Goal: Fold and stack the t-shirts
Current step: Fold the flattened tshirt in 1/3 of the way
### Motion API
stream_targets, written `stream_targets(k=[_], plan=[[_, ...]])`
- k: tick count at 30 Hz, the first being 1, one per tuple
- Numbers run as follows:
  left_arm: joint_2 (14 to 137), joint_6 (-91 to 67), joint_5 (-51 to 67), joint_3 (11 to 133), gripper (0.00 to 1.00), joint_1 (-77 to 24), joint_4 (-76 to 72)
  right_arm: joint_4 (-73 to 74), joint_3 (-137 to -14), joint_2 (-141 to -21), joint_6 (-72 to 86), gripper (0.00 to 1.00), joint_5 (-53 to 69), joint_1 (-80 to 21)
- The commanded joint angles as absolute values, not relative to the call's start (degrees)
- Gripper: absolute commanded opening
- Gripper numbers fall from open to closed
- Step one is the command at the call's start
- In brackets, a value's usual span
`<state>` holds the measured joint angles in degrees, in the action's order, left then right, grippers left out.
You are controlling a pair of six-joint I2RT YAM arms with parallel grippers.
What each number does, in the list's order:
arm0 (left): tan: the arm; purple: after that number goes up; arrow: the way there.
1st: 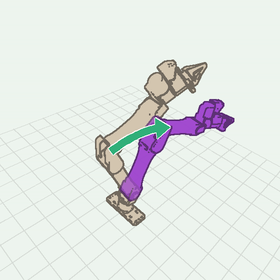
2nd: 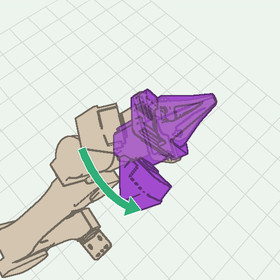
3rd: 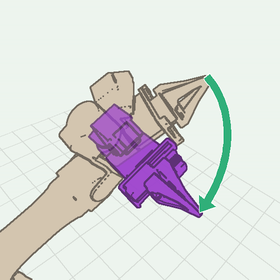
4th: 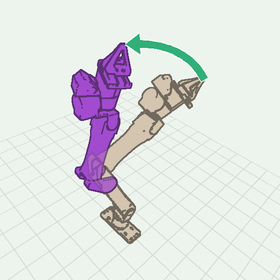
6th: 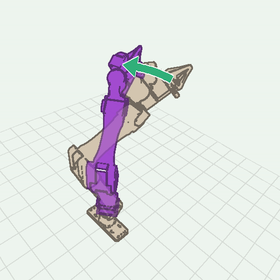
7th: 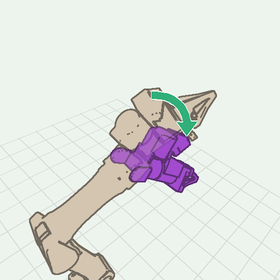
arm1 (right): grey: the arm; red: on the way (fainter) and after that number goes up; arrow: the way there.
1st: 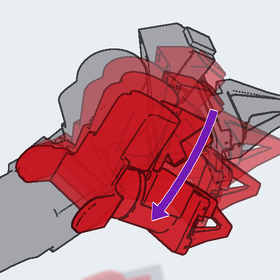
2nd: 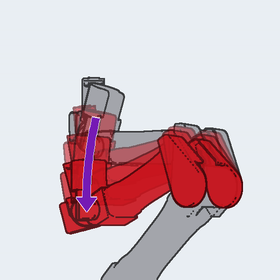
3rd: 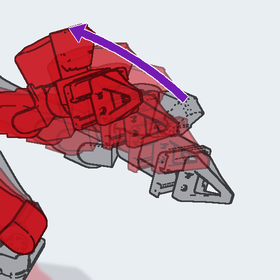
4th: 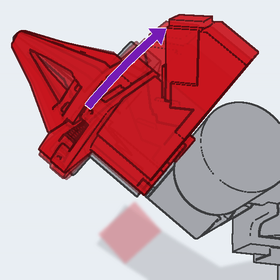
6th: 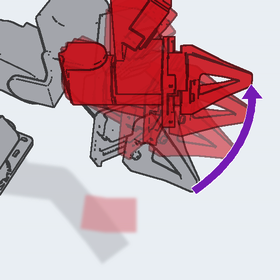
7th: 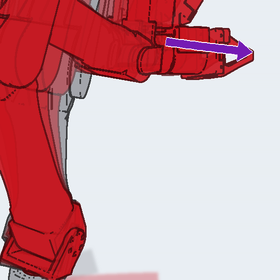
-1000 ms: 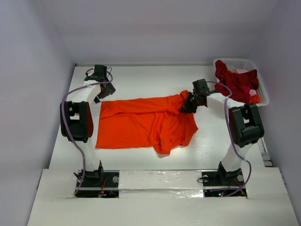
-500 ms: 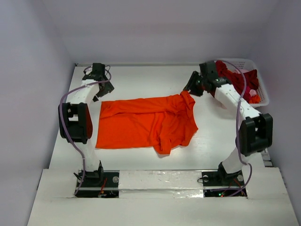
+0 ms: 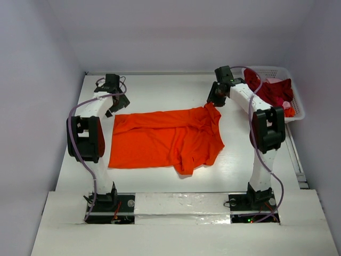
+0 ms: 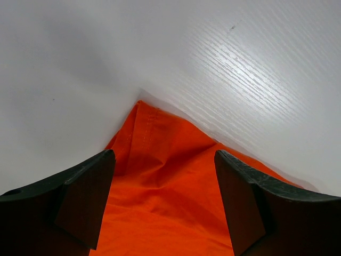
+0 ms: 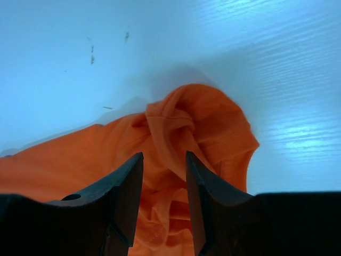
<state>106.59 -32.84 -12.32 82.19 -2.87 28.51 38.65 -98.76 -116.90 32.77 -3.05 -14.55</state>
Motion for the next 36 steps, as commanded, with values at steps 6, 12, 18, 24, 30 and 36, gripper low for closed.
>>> stream_targets(k=[6,12,18,24,30,36], plan=[[103.10,-32.43,-12.83,82.27,0.73,-2.64,28.56,38.23,-98.09,-115.14,32.87,0.40,-5.54,-13.45],[102.83,-32.34,-12.92,82.18,0.73,-2.64,28.74,38.14,-99.40,-116.89,32.43,0.39,-4.13,-12.92],[102.57,-32.26,-12.92,82.27,0.73,-2.64,28.92,38.50,-101.69,-118.65,32.08,0.39,-2.81,-12.92],[102.74,-32.26,-13.01,82.35,0.73,-2.64,29.00,38.23,-102.57,-120.06,31.82,0.39,-0.62,-12.92],[102.66,-32.08,-13.18,82.44,0.73,-2.64,29.18,37.79,-102.30,-120.50,31.73,0.38,-0.53,-12.92],[102.83,-32.08,-13.01,82.44,0.73,-2.64,29.09,38.06,-103.36,-121.90,31.38,0.20,-1.41,-12.92]])
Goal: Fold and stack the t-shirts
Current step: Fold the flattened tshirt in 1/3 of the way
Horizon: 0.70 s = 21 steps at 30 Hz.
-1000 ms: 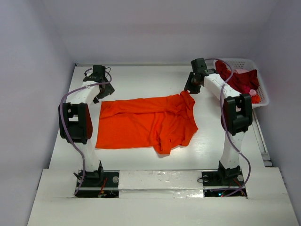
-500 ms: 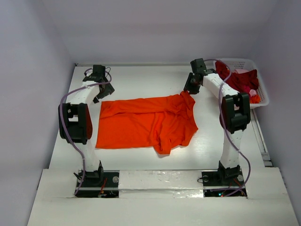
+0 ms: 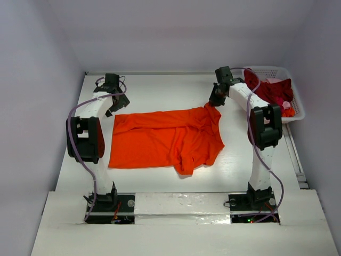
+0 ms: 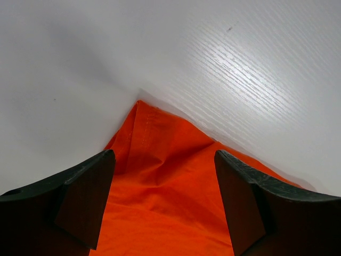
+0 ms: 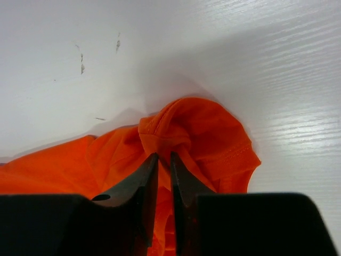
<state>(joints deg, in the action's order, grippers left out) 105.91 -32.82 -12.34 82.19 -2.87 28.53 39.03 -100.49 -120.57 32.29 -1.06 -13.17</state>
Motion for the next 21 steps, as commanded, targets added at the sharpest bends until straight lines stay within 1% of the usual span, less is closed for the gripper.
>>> stream_targets(k=[1,6,8,9,12,21], plan=[[102.66,-32.08,-13.01,82.44,0.73,-2.64,29.09,38.14,-103.79,-122.25,31.29,0.20,-1.75,-12.92],[102.31,-31.64,-13.27,82.79,0.73,-2.64,29.53,37.79,-104.68,-124.27,31.81,0.19,-1.76,-12.92],[102.13,-31.55,-13.45,82.97,0.73,-2.64,29.71,37.53,-104.94,-124.37,32.25,0.14,-1.93,-12.40],[102.04,-31.47,-13.45,83.06,0.73,-2.64,29.79,37.44,-105.03,-124.63,32.43,0.09,-2.02,-12.39],[101.87,-31.38,-13.54,83.32,0.73,-2.64,30.06,37.88,-106.16,-125.15,33.31,0.00,-2.37,-11.08],[101.78,-31.38,-13.27,83.14,0.73,-2.64,30.06,39.02,-110.65,-125.95,32.87,0.00,-4.13,-8.61]])
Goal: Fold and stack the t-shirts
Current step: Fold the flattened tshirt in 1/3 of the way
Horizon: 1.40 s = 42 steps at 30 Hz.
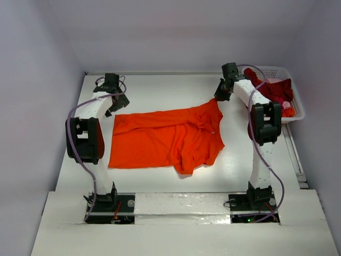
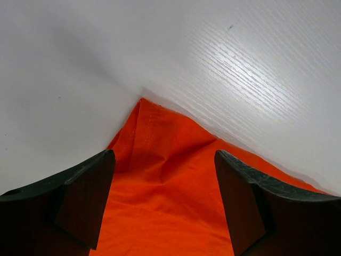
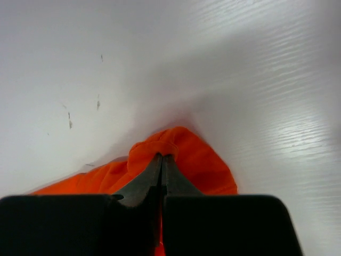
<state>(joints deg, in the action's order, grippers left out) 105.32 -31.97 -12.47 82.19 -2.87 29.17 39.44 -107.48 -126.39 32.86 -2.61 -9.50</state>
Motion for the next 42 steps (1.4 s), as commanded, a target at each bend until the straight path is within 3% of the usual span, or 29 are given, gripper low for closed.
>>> stream_targets(k=[1,20,23,24,28,42], plan=[[101.78,-31.38,-13.27,83.14,0.73,-2.64,30.06,39.20,-111.00,-126.12,32.87,0.00,-3.96,-8.61],[102.13,-31.29,-13.62,85.25,0.73,-2.64,30.76,39.29,-108.72,-125.86,34.72,0.00,-1.67,-8.09],[102.13,-31.20,-13.62,84.47,0.73,-2.64,30.76,38.59,-107.06,-124.55,35.42,0.25,-1.93,-8.09],[102.04,-31.20,-13.71,83.77,0.73,-2.64,30.76,37.89,-106.53,-122.97,35.51,0.38,-2.11,-8.09],[101.08,-30.94,-15.37,81.22,0.73,-2.64,29.89,36.83,-105.03,-118.57,35.07,0.49,-4.92,-8.09],[103.27,-32.34,-13.89,77.96,0.69,-2.02,27.42,35.07,-99.85,-114.70,32.96,0.36,-0.53,-10.63]])
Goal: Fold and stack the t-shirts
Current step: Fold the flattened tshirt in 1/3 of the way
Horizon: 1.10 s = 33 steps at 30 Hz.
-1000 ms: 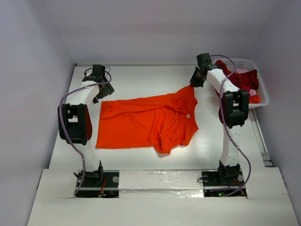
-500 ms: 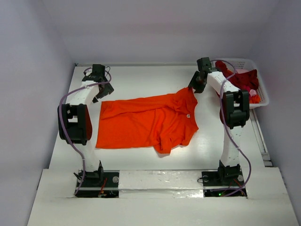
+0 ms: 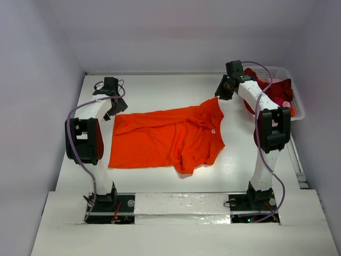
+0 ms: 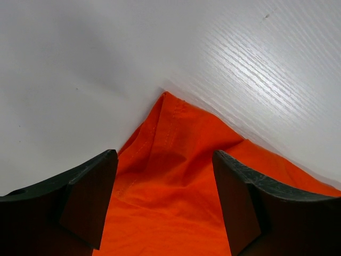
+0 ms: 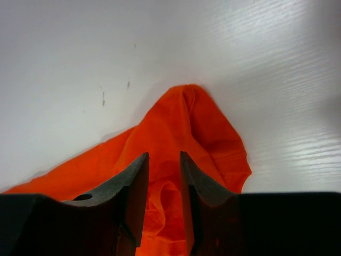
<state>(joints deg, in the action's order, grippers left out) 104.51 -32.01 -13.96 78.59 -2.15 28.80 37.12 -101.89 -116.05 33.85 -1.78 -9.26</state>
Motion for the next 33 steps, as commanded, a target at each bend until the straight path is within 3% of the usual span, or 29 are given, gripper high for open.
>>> stream_targets(k=[1,13,20,33], plan=[[103.62,-32.34,-13.63,77.96,0.68,-2.02,27.33,34.98,-99.50,-114.70,32.96,0.35,-0.53,-11.33],[105.82,-32.34,-12.74,77.26,0.58,-2.02,24.52,33.49,-97.20,-114.70,33.05,0.29,2.64,-13.97],[107.49,-32.17,-12.31,76.99,0.45,-2.02,24.43,33.66,-97.12,-115.49,33.66,0.29,4.04,-15.21],[108.28,-31.99,-13.18,75.76,0.43,-2.02,23.73,32.78,-95.80,-115.14,33.93,0.29,4.57,-16.96]])
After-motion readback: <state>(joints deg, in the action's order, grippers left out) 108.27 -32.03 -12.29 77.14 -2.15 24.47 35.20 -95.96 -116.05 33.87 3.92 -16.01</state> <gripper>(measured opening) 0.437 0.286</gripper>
